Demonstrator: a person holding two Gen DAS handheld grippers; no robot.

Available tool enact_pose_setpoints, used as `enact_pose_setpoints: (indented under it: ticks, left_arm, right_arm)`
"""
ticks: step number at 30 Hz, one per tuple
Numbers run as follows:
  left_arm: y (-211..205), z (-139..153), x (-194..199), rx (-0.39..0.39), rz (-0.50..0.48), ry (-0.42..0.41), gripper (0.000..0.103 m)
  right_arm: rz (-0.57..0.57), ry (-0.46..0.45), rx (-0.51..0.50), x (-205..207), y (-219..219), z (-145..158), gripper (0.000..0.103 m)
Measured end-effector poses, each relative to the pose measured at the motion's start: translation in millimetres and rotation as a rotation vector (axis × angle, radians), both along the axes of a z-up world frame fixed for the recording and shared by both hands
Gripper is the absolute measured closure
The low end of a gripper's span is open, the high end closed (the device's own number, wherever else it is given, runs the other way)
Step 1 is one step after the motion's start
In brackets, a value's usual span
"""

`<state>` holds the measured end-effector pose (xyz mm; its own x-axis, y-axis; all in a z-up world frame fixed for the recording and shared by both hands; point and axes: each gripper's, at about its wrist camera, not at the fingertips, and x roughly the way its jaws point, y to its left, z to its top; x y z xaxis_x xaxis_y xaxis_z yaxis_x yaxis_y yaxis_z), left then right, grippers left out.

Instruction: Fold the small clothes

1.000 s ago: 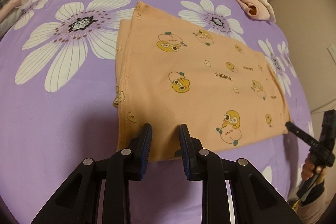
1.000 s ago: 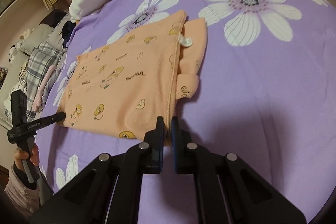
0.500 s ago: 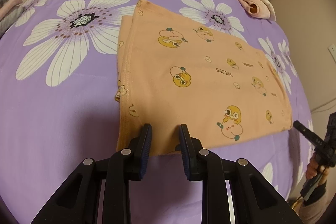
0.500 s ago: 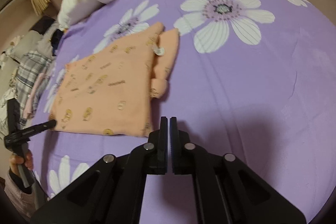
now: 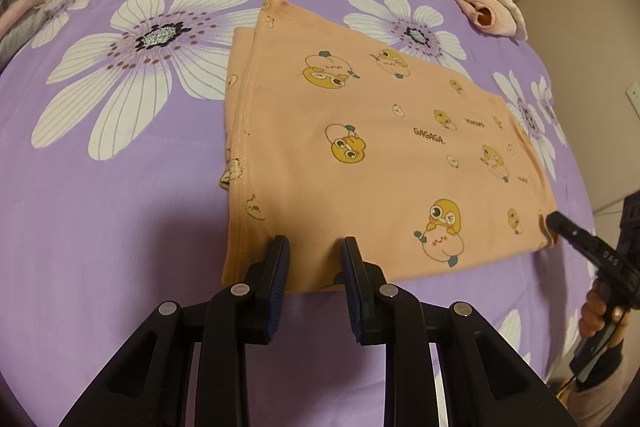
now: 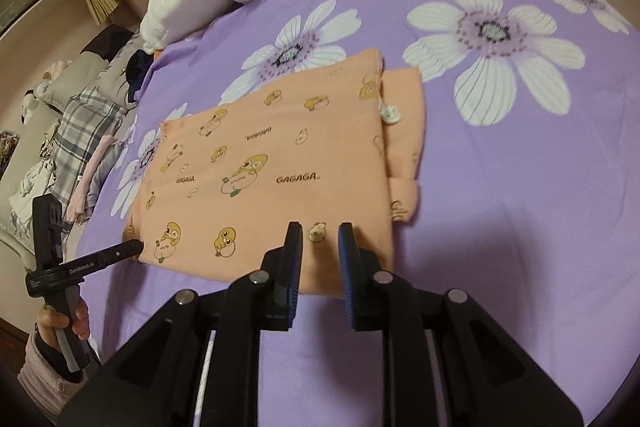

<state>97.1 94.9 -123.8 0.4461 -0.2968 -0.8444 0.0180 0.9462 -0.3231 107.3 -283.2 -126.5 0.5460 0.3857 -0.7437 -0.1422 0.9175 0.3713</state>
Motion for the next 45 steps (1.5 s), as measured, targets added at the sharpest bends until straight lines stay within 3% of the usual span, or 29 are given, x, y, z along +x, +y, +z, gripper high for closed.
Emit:
enact_pose_setpoints:
  ticks: [6, 15, 22, 31, 37, 38, 41, 45]
  left_arm:
    - [0, -2, 0, -0.001, -0.001, 0.001, 0.079]
    - [4, -4, -3, -0.027, 0.025, -0.007, 0.079]
    - [5, -3, -8, -0.029, 0.047, -0.006, 0.079]
    - [6, 0, -45, -0.025, 0.107, -0.044, 0.079]
    - [16, 8, -62, -0.066, 0.151, -0.054, 0.078]
    - [19, 10, -63, -0.079, 0.161, -0.057, 0.074]
    - [29, 14, -64, -0.141, 0.199, -0.081, 0.045]
    - [46, 14, -58, -0.201, 0.247, -0.088, 0.045]
  right_arm:
    - [-0.035, 0.072, -0.024, 0, -7, -22, 0.088]
    - [-0.065, 0.073, -0.032, -5, -4, -24, 0.087]
    - [-0.108, 0.082, 0.024, -7, -10, -27, 0.087]
    - [-0.11, 0.059, 0.029, -12, -11, -28, 0.087]
    - [-0.096, 0.049, 0.069, -13, -17, -29, 0.087]
    - [-0.095, 0.048, 0.075, -13, -18, -29, 0.087]
    - [-0.086, 0.05, 0.077, -14, -18, -27, 0.083]
    - [-0.087, -0.004, 0.025, -20, -16, -11, 0.065]
